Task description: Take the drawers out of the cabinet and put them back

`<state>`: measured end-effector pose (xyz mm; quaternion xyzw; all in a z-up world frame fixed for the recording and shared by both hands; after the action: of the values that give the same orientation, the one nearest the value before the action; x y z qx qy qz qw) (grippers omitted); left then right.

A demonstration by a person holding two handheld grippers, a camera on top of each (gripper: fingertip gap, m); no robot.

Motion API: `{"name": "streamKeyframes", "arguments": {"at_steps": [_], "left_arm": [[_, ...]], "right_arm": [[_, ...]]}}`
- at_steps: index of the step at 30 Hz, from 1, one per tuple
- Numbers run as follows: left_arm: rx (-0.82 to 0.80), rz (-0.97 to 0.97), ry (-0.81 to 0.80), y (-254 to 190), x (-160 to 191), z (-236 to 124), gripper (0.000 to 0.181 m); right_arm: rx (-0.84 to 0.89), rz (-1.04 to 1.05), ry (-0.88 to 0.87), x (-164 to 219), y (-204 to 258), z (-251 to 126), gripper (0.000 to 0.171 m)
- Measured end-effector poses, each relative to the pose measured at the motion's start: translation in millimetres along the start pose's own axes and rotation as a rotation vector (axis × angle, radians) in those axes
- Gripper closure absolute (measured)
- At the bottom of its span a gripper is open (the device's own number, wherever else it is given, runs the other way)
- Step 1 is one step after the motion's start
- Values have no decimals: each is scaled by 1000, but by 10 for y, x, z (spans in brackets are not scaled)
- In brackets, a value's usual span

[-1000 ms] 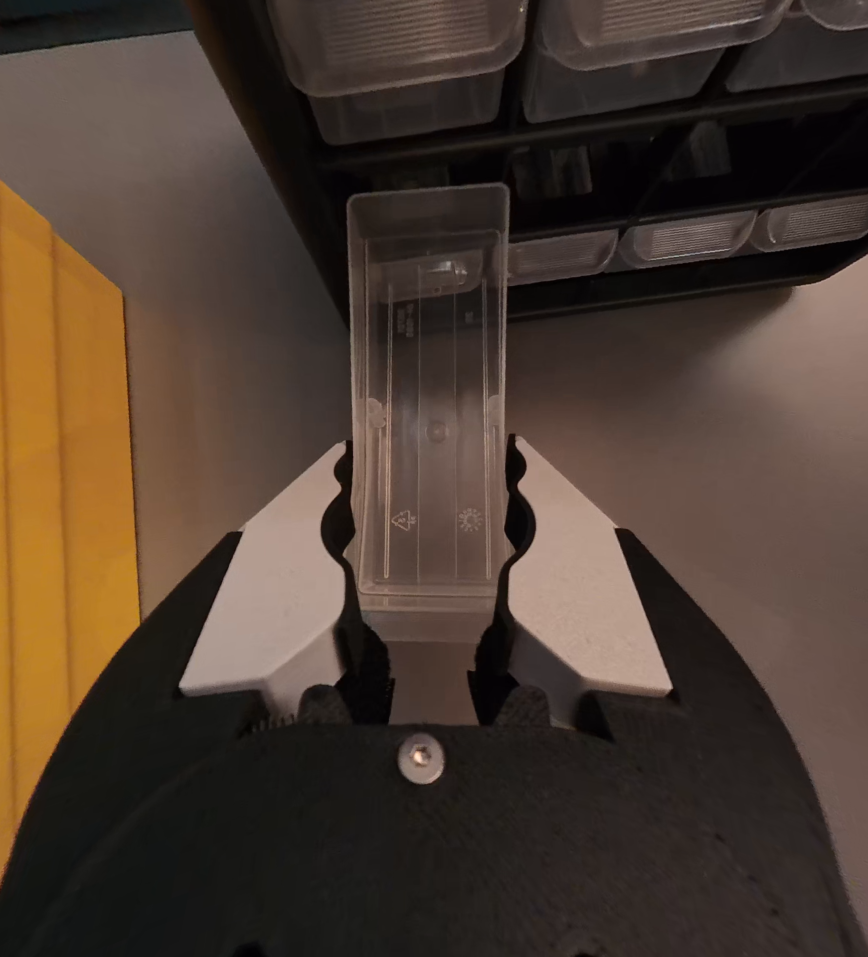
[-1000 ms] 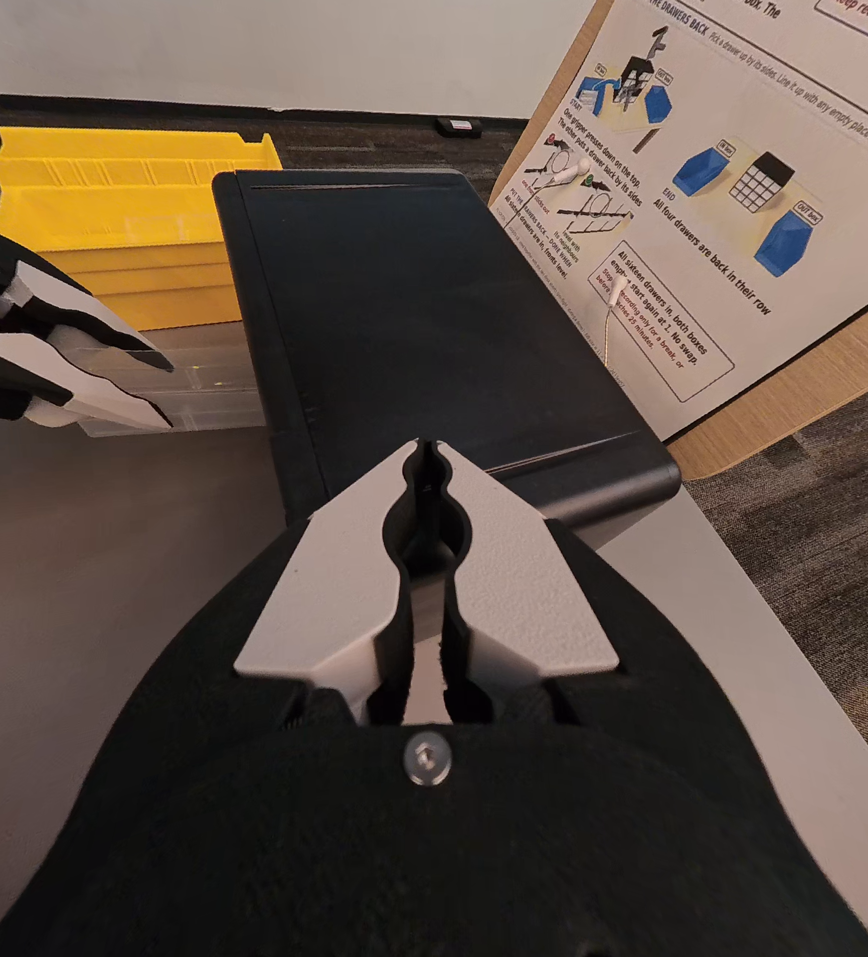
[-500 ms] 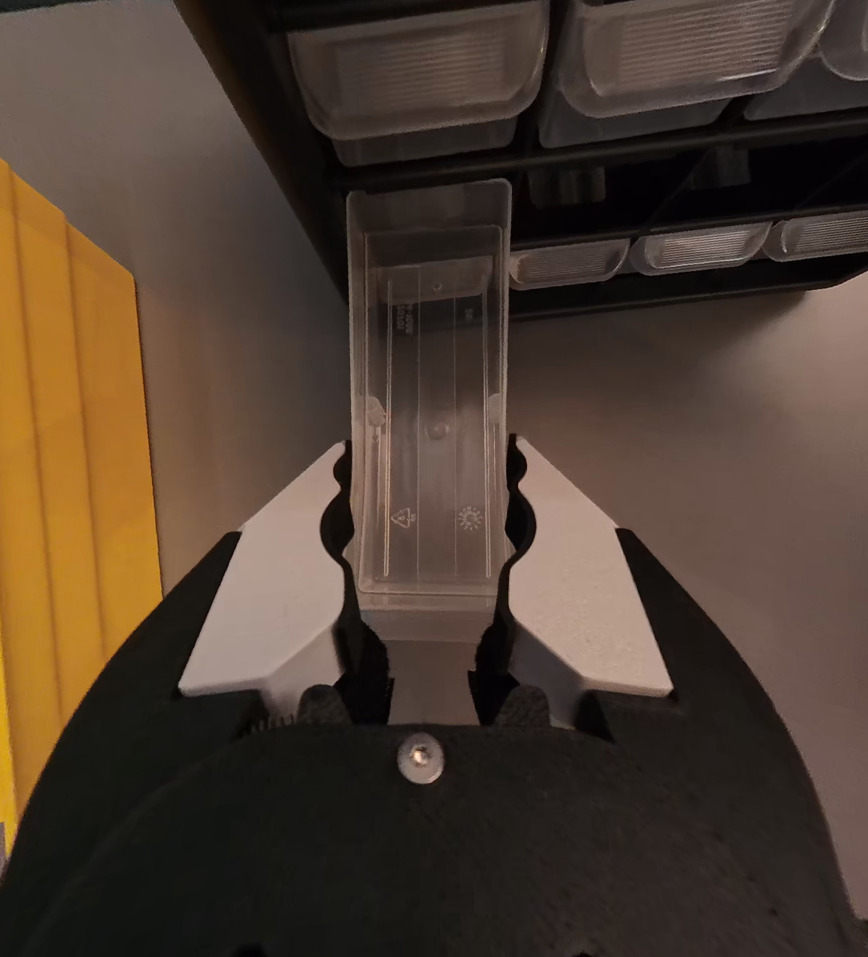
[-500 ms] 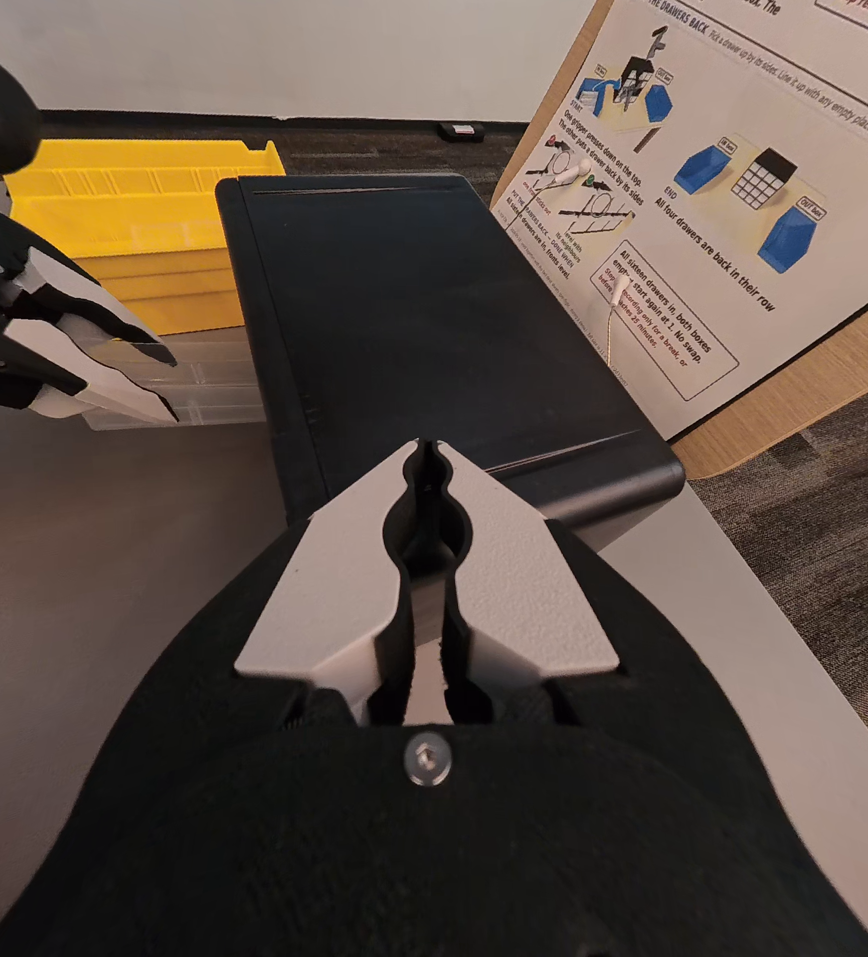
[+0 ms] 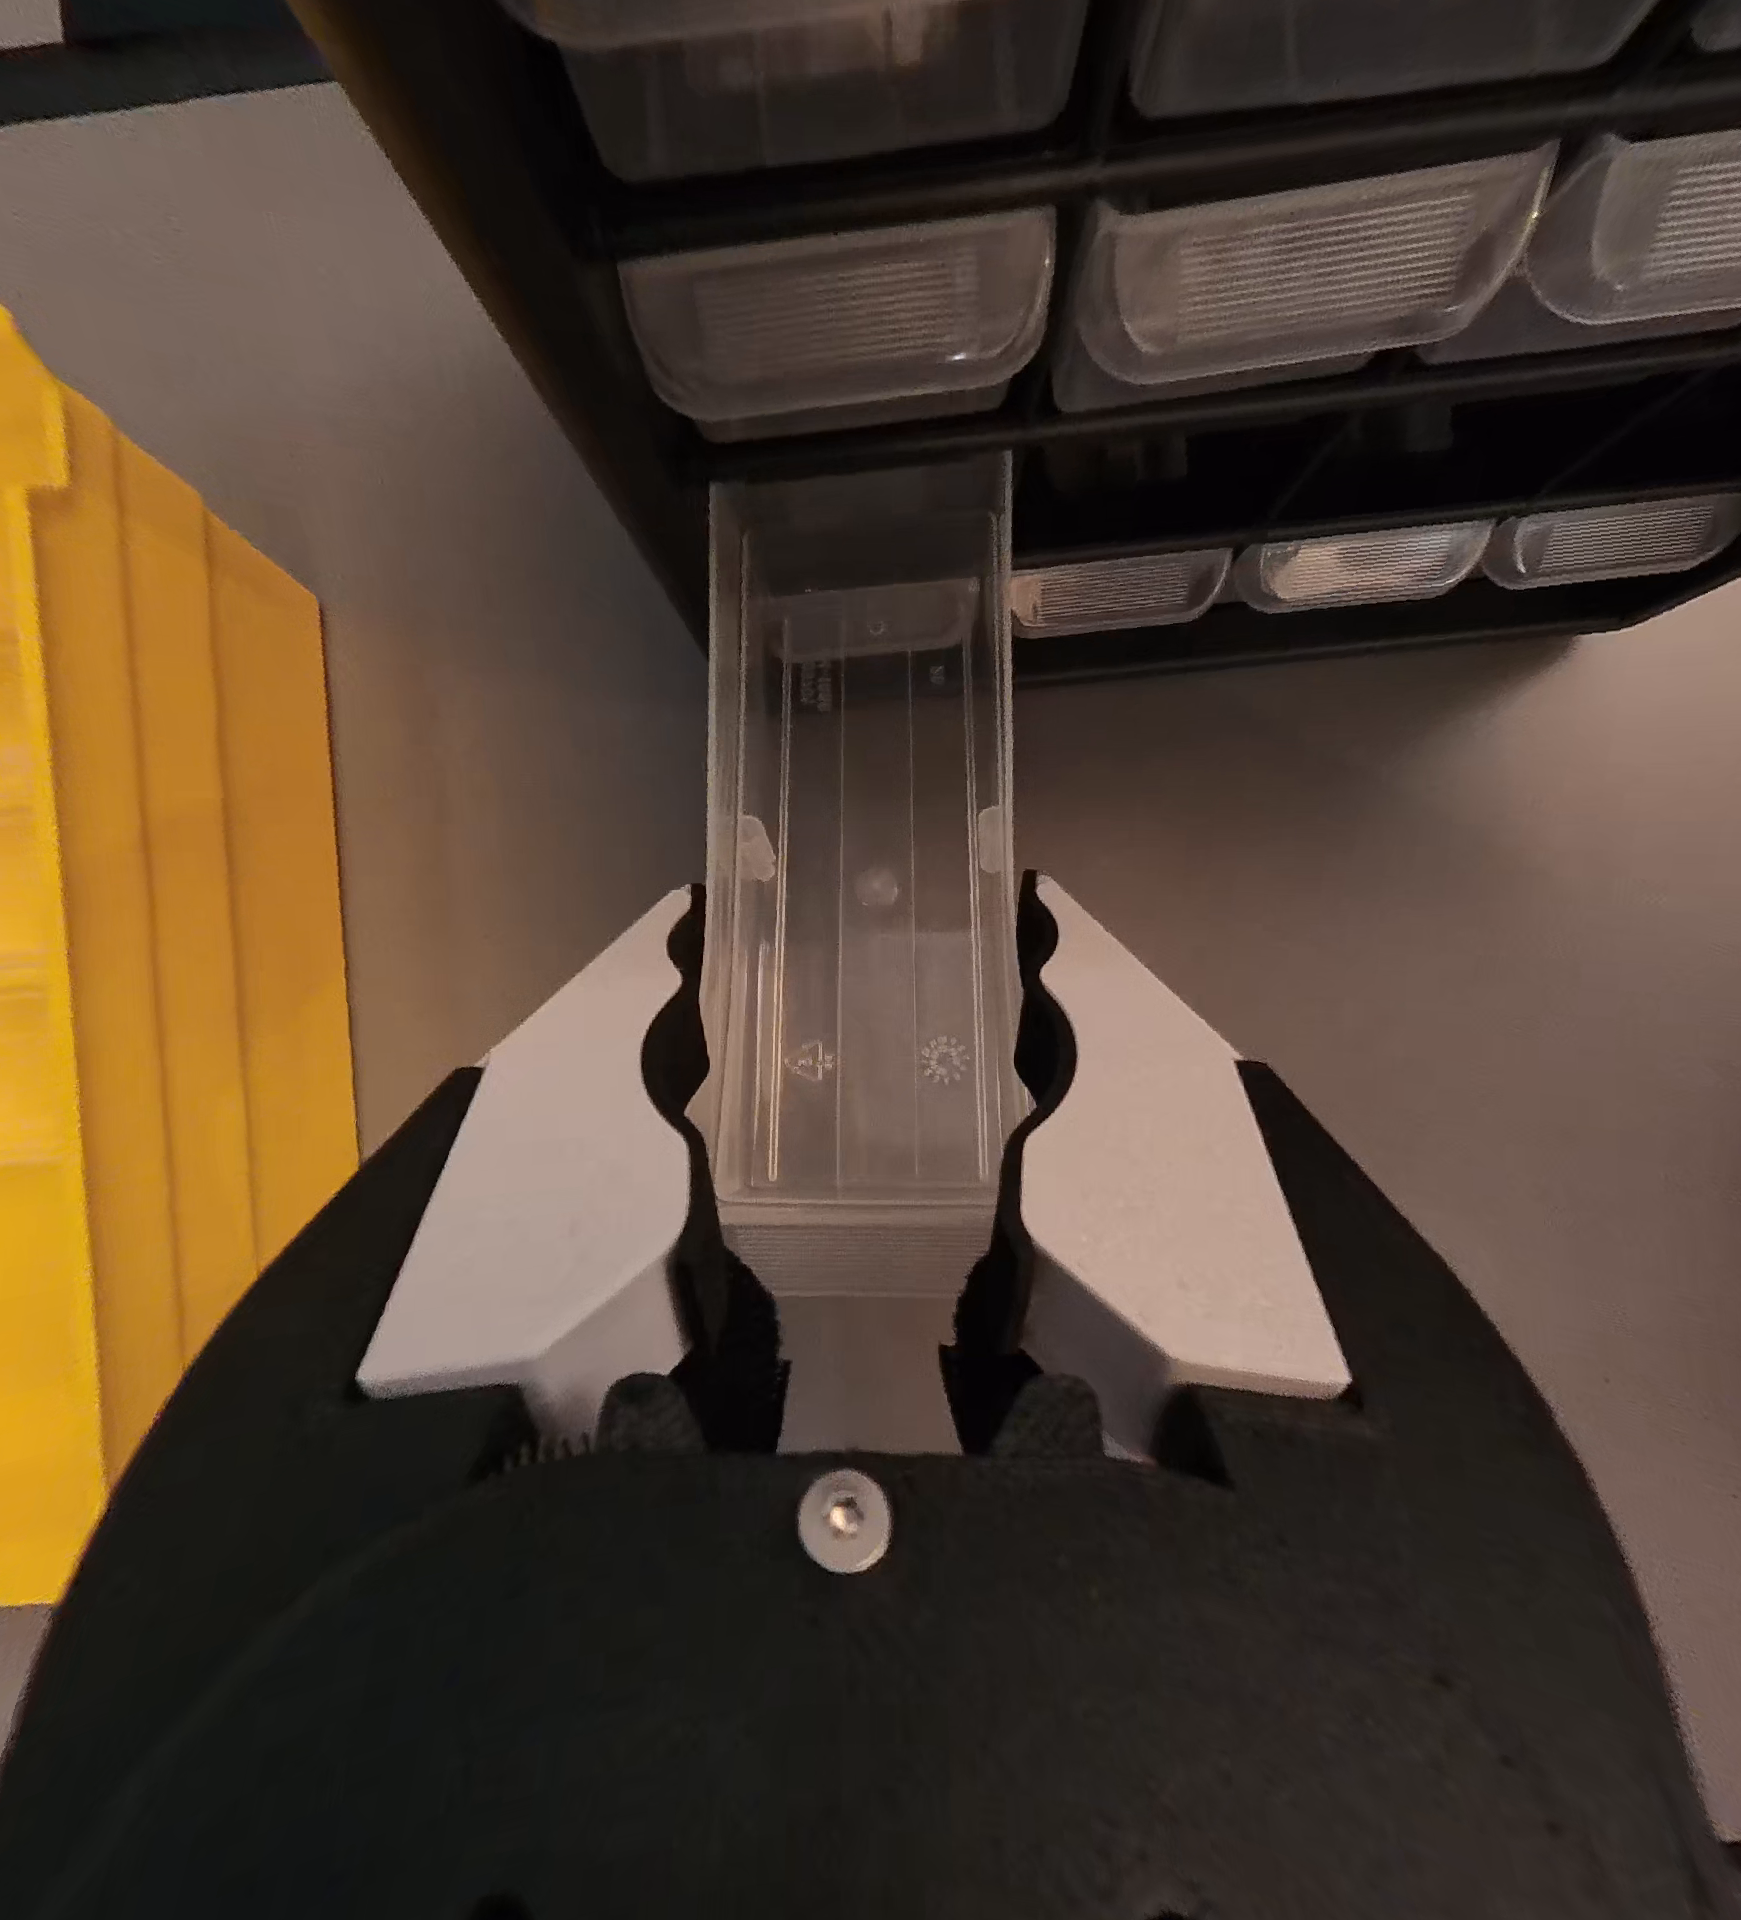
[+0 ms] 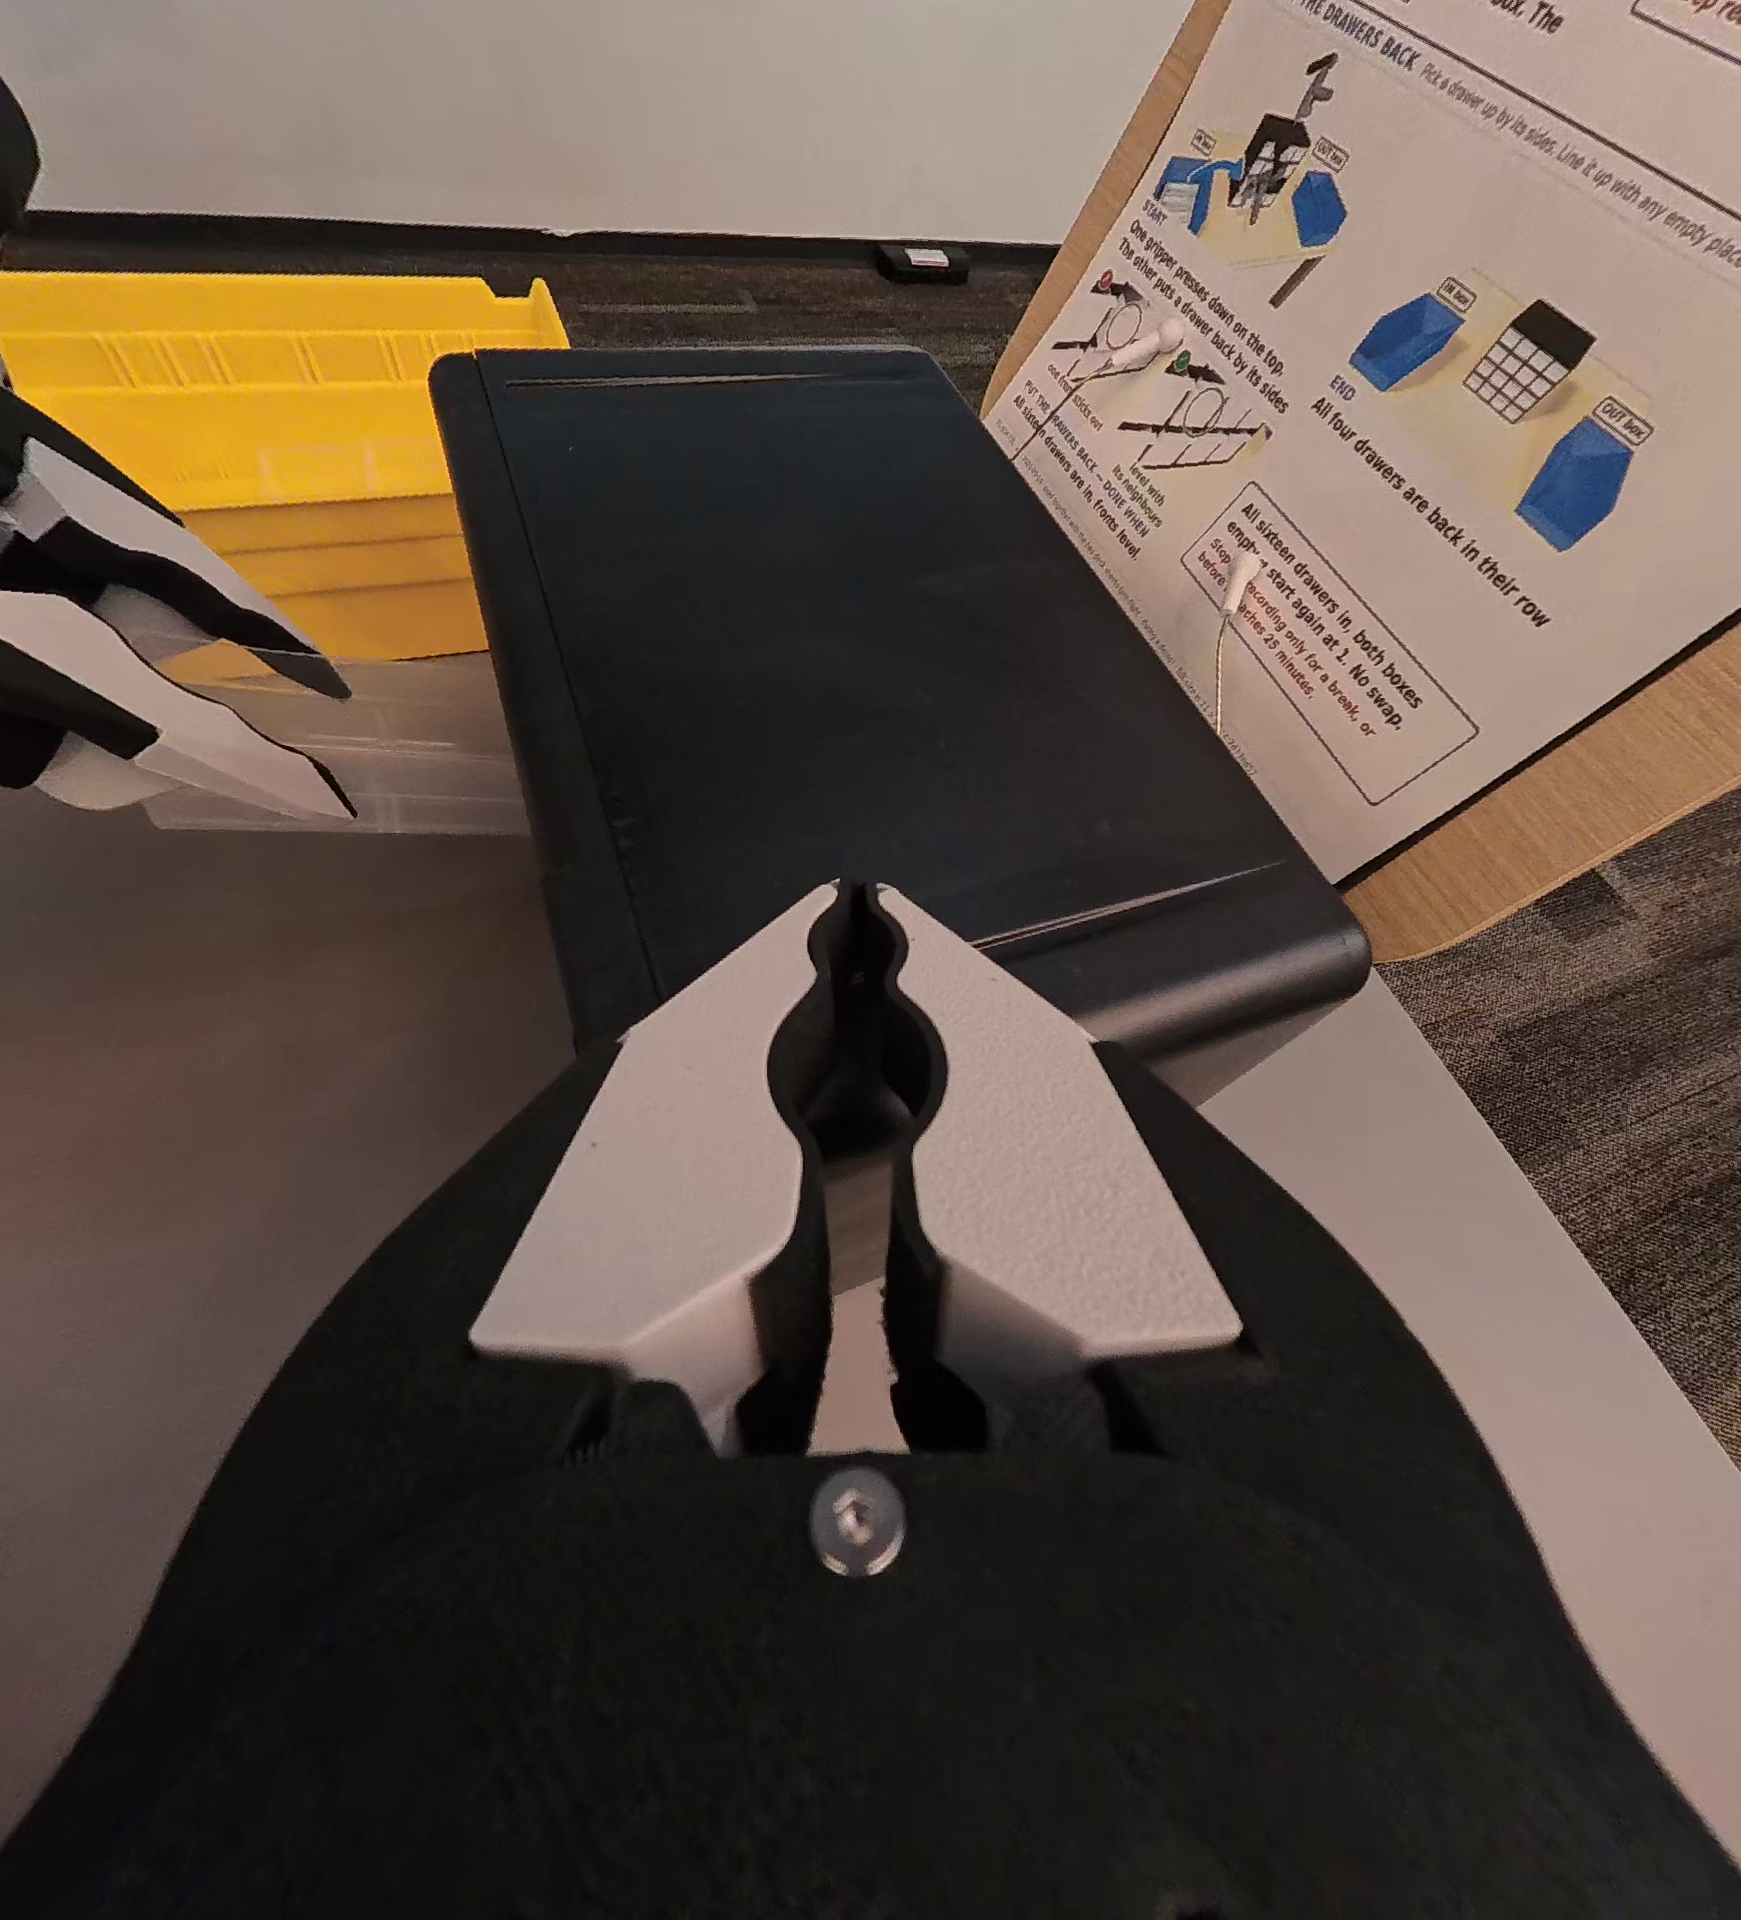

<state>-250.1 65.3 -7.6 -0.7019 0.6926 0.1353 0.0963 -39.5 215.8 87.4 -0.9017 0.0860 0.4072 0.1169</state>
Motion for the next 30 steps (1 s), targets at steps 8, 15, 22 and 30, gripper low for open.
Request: {"name": "streamKeyframes", "arguments": {"at_steps": [8, 15, 22, 30], "left_arm": [[-16, -6, -50, 0, -67, 95, 122], [-28, -5, -114, -50, -134, 212, 120], [73, -4, -112, -96, -102, 380, 114], [66, 93, -296, -29, 86, 44, 96]], "right_arm": [[0, 1, -1, 0, 0, 0, 171], [0, 2, -5, 2, -2, 3, 171], [3, 2, -4, 2, 0, 2, 171], [-12, 10, -14, 8, -9, 4, 171]]}}
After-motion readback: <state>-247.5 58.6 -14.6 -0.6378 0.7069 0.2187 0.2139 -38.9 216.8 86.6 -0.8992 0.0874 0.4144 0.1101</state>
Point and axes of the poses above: each gripper's, where its closed fingertips meet, z out along the fingers, x out of its underside, y = z × x across the jaws, the point moved 6 cm from there along -z, back along the fingers, and after that the axes turned 15 degrees about y, right-handed, at the moved point
